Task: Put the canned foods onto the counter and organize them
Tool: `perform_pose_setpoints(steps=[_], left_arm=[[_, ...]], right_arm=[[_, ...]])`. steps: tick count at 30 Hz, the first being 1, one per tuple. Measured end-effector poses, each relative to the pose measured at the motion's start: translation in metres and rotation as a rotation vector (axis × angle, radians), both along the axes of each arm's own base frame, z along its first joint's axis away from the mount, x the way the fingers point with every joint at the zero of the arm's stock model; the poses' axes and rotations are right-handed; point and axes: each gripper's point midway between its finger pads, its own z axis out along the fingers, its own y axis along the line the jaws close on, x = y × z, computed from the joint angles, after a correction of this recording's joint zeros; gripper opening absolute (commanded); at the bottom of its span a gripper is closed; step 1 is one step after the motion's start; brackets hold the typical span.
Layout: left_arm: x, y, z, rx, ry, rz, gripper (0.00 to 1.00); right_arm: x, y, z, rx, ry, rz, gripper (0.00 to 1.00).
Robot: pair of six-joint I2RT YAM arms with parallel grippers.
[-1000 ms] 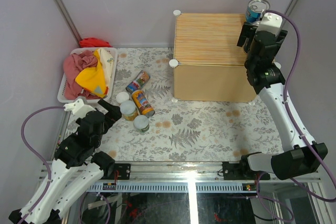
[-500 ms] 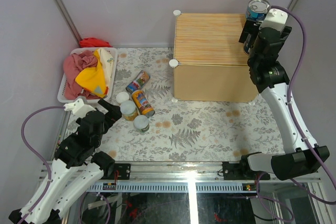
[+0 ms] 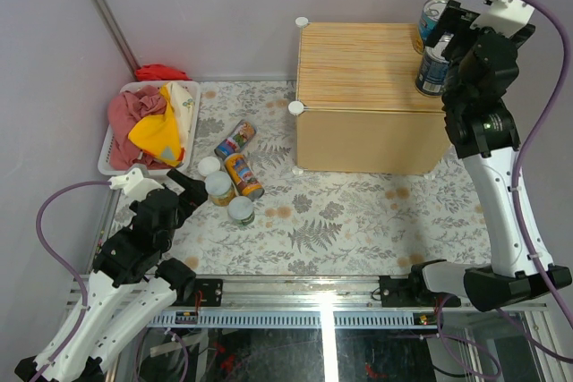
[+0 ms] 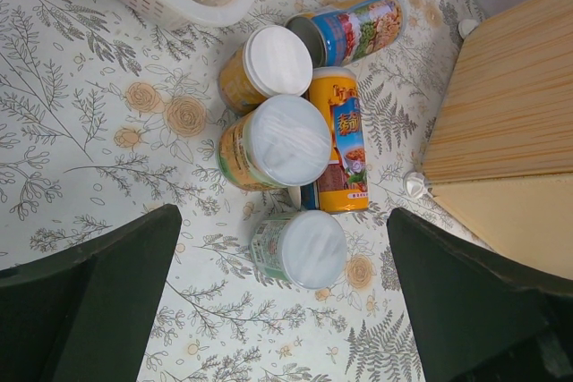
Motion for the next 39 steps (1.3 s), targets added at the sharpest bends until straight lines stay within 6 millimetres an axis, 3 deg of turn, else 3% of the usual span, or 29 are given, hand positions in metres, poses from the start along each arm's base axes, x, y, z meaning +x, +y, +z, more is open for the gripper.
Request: perform_pose_setpoints(steps=[4,8,14,15,18,23,26,28,33,39], left_arm=[[0.000,0.000,0.000,-0.002,0.000,-0.002,1.00],[0.000,-0.002,0.000,-0.008,0.002,-0.005,1.00],[0.000,-0.004,0.000,-0.025,0.003,-0.005,1.00],[0.000,-0.004,0.000,-0.027,0.003,-0.004,1.00],[-0.001,-0.004,0.000,-0.037,0.000,0.000,1.00],[-0.002,-0.003,0.003,-0.062,-0.016,0.009,1.00],[-0.004,-0.002,0.004,-0.071,-0.020,0.012,1.00],[-0.005,-0.002,0.004,-0.075,-0.020,0.015,1.00],[-0.006,-0.001,0.005,-0.082,-0.025,0.017,1.00],[-0.006,-0.001,0.006,-0.086,-0.030,0.018,1.00]], right_arm=[[-0.009,0.013,0.026,-0.005,-0.050,0.035,1.00],[-0.010,0.051,0.047,-0.033,-0.079,0.127,1.00],[0.001,0.134,0.053,-0.090,-0.061,0.284,0.99],[-0.003,0.165,0.050,-0.104,-0.051,0.350,0.99],[-0.006,0.223,0.035,-0.145,-0.013,0.455,0.99],[-0.022,0.331,-0.013,-0.233,0.080,0.641,0.99],[-0.034,0.389,-0.059,-0.284,0.173,0.744,0.99],[-0.041,0.416,-0.092,-0.299,0.241,0.803,0.99],[-0.051,0.456,-0.174,-0.288,0.441,0.904,0.99],[-0.066,0.474,-0.241,-0.234,0.625,0.978,0.99]])
